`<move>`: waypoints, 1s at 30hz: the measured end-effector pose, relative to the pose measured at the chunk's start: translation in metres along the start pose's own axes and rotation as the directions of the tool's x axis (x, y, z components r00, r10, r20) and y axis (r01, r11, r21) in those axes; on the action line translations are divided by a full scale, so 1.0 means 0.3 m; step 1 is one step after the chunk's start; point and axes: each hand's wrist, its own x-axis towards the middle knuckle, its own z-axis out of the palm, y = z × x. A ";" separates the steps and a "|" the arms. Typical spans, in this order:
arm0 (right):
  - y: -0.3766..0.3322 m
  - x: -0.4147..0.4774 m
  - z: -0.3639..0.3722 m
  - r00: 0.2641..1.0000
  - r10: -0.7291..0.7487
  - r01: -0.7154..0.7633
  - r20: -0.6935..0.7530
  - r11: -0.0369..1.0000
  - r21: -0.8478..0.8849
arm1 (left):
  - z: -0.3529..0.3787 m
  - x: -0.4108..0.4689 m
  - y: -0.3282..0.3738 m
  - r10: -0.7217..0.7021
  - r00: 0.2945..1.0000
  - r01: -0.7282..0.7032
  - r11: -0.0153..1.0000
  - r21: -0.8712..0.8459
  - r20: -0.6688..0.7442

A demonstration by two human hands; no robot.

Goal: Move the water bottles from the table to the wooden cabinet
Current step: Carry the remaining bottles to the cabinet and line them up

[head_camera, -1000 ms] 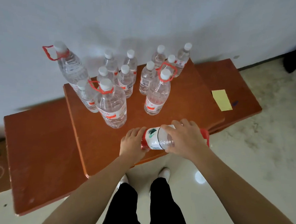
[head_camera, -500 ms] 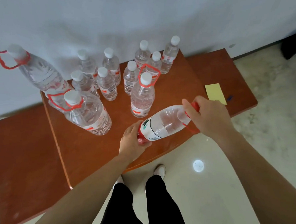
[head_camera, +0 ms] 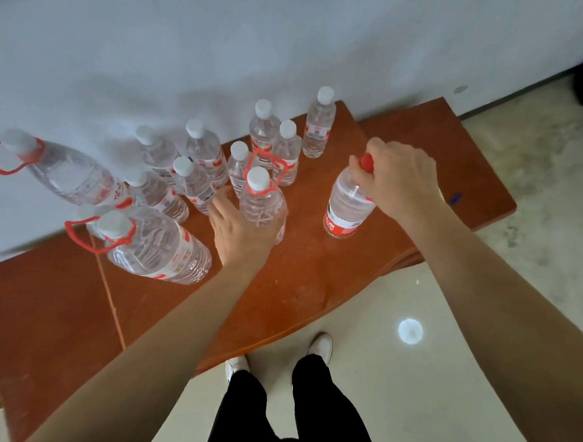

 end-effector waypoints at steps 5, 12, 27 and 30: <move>-0.014 0.048 0.048 0.993 0.111 -0.115 0.050 0.989 0.088 | 0.025 0.035 0.005 0.143 0.984 -0.154 0.982 0.109 0.107; -0.046 0.028 0.089 0.984 0.169 -0.176 0.053 0.962 0.210 | 0.013 0.039 -0.004 0.129 0.979 -0.152 0.978 0.144 0.157; 0.141 -0.044 -0.020 0.983 0.050 -0.069 0.176 0.992 0.103 | -0.157 -0.206 0.173 0.080 0.992 -0.100 0.968 0.231 0.094; 0.103 -0.054 -0.086 0.994 -0.105 0.104 -0.003 0.982 0.155 | -0.216 -0.308 0.231 0.113 0.990 -0.083 0.947 0.309 -0.079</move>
